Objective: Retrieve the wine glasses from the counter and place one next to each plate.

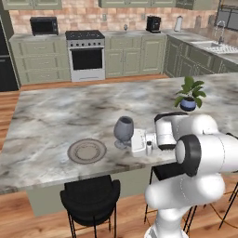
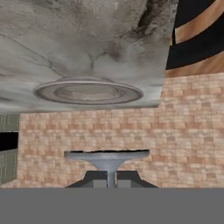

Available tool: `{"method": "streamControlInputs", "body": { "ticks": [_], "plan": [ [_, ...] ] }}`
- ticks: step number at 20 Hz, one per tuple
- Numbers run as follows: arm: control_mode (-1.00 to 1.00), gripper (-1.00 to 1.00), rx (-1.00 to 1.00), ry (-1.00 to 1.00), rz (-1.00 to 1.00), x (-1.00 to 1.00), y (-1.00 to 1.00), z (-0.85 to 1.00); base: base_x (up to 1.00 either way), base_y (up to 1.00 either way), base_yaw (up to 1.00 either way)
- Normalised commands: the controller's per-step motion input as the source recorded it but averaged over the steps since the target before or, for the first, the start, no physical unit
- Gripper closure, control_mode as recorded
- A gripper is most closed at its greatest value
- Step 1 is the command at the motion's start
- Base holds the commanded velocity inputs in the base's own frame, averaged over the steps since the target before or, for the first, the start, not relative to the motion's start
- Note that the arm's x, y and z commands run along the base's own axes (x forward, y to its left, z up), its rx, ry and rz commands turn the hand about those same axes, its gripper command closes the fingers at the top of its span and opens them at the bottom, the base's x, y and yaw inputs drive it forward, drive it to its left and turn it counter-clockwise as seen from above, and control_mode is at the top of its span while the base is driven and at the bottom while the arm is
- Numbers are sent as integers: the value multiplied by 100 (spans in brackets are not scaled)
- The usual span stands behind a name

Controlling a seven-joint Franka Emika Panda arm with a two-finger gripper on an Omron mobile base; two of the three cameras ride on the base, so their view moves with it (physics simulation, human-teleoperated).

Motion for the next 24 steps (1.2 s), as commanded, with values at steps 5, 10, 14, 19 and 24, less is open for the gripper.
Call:
{"method": "streamControlInputs", "body": {
  "ticks": [5, 10, 14, 19, 24],
  "plan": [
    [-100, 100, 0, 1, 1, 30, 0, -24, 0, 0, 0],
    [-100, 100, 0, 0, 1, 21, 0, -20, 0, 0, 0],
    [-100, 100, 0, 0, 1, 17, 0, -22, 0, 0, 0],
    [-100, 100, 0, 0, 1, 13, 0, -22, 0, 0, 0],
    [-100, 100, -1, 0, 0, 26, 0, -26, 0, 0, 0]
  ]
}}
